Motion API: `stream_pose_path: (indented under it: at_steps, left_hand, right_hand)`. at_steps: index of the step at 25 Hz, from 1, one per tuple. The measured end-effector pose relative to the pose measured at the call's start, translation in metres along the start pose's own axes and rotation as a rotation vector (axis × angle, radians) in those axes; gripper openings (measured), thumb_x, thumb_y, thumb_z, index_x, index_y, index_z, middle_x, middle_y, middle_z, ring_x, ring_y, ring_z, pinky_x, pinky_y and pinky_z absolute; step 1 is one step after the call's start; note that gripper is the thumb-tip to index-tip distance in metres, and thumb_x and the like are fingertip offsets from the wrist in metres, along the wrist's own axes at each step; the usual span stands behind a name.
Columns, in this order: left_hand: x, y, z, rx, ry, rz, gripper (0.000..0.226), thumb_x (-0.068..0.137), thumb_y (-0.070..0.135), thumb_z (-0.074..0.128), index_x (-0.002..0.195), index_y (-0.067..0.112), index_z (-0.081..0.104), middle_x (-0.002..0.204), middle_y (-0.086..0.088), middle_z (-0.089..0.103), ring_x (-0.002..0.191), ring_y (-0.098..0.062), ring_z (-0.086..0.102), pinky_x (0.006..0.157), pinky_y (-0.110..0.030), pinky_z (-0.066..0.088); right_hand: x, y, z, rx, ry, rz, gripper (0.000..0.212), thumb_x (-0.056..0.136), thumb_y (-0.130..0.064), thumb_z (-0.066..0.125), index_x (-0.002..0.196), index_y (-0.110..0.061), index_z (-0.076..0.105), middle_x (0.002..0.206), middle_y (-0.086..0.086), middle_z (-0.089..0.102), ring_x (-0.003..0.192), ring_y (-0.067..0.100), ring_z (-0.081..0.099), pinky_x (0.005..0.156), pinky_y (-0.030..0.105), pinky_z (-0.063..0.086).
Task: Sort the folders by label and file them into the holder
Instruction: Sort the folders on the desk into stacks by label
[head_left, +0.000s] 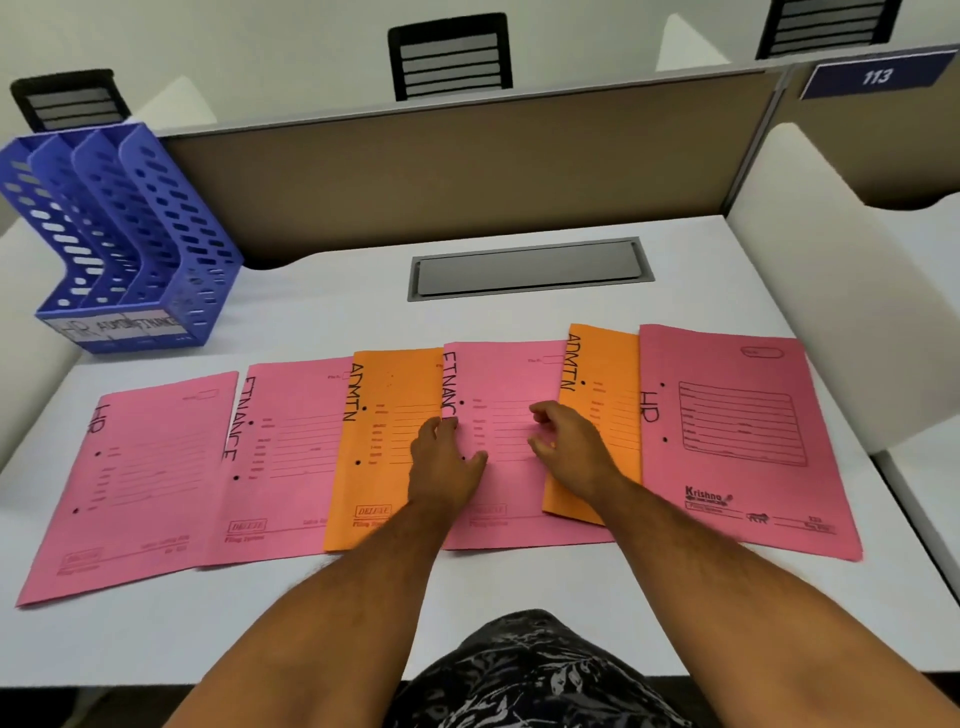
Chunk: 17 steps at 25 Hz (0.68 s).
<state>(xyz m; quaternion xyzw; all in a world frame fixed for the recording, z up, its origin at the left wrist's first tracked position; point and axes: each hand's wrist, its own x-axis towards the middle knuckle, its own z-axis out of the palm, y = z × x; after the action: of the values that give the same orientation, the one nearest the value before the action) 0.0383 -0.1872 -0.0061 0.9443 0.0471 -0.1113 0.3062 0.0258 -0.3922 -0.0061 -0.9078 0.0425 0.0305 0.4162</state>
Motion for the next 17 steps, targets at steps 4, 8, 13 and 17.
stream_pose_path:
  at_steps: [4, 8, 13, 17]
  left_hand:
    - [-0.001, 0.017, 0.009, 0.134, 0.008, -0.025, 0.074, 0.090, 0.034, 0.074, 0.156, 0.016, 0.044, 0.168, -0.009, 0.030, 0.151, -0.034, 0.030, 0.117, -0.050, 0.042]
    - [0.001, 0.035, 0.020, 0.239, 0.024, 0.112, 0.078, 0.091, 0.035, 0.077, 0.159, 0.017, 0.043, 0.172, -0.009, 0.029, 0.160, -0.031, 0.024, 0.130, -0.049, 0.028]
    - [-0.012, 0.098, 0.059, 0.190, -0.109, 0.428, 0.058, 0.092, 0.029, 0.074, 0.146, 0.020, 0.058, 0.149, -0.002, 0.058, 0.140, -0.027, 0.050, 0.110, -0.046, 0.049]
    - [-0.027, 0.145, 0.096, 0.071, -0.342, 0.388, 0.061, 0.092, 0.031, 0.071, 0.150, 0.023, 0.055, 0.135, -0.001, 0.068, 0.126, -0.025, 0.062, 0.097, -0.045, 0.058]
  right_hand:
    - [-0.016, 0.015, -0.013, -0.013, 0.083, 0.038, 0.044, 0.096, -0.016, 0.072, 0.139, -0.015, 0.061, 0.134, 0.003, 0.065, 0.120, 0.018, 0.062, 0.101, 0.029, 0.049]
    - [-0.031, 0.033, -0.030, -0.085, 0.195, 0.094, 0.041, 0.097, -0.020, 0.070, 0.137, -0.017, 0.062, 0.135, 0.002, 0.064, 0.120, 0.021, 0.062, 0.099, 0.035, 0.053]
    - [-0.055, 0.062, -0.064, -0.200, 0.359, 0.229, 0.041, 0.095, -0.021, 0.073, 0.135, -0.017, 0.064, 0.134, 0.003, 0.064, 0.119, 0.025, 0.061, 0.096, 0.041, 0.056]
    - [-0.080, 0.086, -0.090, -0.250, 0.429, 0.359, 0.040, 0.095, -0.024, 0.073, 0.133, -0.017, 0.065, 0.133, 0.004, 0.064, 0.120, 0.026, 0.059, 0.099, 0.047, 0.054]
